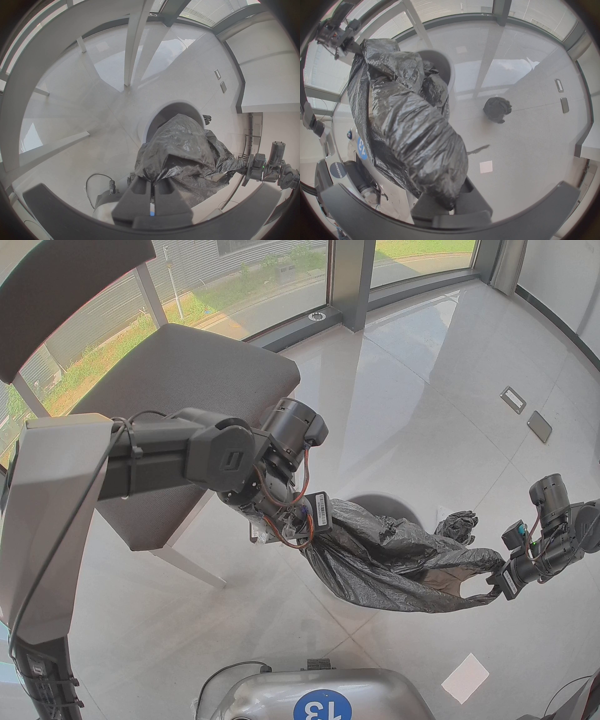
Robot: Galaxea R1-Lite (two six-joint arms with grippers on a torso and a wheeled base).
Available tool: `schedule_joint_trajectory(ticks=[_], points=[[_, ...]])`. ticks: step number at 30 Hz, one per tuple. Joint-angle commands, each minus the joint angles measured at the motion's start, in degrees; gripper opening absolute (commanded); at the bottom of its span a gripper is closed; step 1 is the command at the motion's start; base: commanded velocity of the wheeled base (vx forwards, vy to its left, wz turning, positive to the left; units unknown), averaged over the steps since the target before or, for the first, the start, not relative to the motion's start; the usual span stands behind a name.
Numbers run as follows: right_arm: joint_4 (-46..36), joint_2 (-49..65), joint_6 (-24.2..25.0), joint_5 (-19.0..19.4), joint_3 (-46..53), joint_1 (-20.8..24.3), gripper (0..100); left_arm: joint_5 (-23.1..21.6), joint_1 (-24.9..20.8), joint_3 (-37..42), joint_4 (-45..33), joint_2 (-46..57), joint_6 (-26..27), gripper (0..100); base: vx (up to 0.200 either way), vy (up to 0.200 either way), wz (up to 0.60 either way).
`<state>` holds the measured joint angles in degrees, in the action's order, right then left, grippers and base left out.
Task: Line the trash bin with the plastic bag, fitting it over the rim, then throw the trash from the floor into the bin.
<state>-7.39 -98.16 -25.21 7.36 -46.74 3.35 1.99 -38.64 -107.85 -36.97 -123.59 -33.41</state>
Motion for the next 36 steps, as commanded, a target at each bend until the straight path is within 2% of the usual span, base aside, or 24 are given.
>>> schedule_joint_trajectory(ticks=[1, 7, 12, 30, 36], points=[[0.8, -0.5, -0.6, 0.1, 2.1, -0.1, 0, 0.2, -1.3, 0.1, 0.7, -2.2, -0.1, 0, 0.000, 0.000, 0.00], [6.6, -4.4, -0.5, 0.4, -1.1, -2.3, 0, 0.2, 0.2, -6.1, 0.1, -4.6, -0.3, 0, 0.000, 0.000, 0.00], [6.5, -7.5, -0.4, 0.4, -4.7, -2.5, 0, 0.2, 0.8, -6.1, -0.7, -4.7, -0.2, 0, 0.000, 0.000, 0.00], [8.4, -10.0, -0.5, 0.4, -0.3, 3.2, 0, 0.0, 1.1, -5.0, -1.2, -6.8, 0.1, 0, 0.000, 0.000, 0.00], [8.5, -10.5, -0.5, 0.4, -0.2, 3.5, 0, -0.1, 0.9, -5.1, -1.1, -6.8, 0.1, 0, 0.000, 0.000, 0.00]])
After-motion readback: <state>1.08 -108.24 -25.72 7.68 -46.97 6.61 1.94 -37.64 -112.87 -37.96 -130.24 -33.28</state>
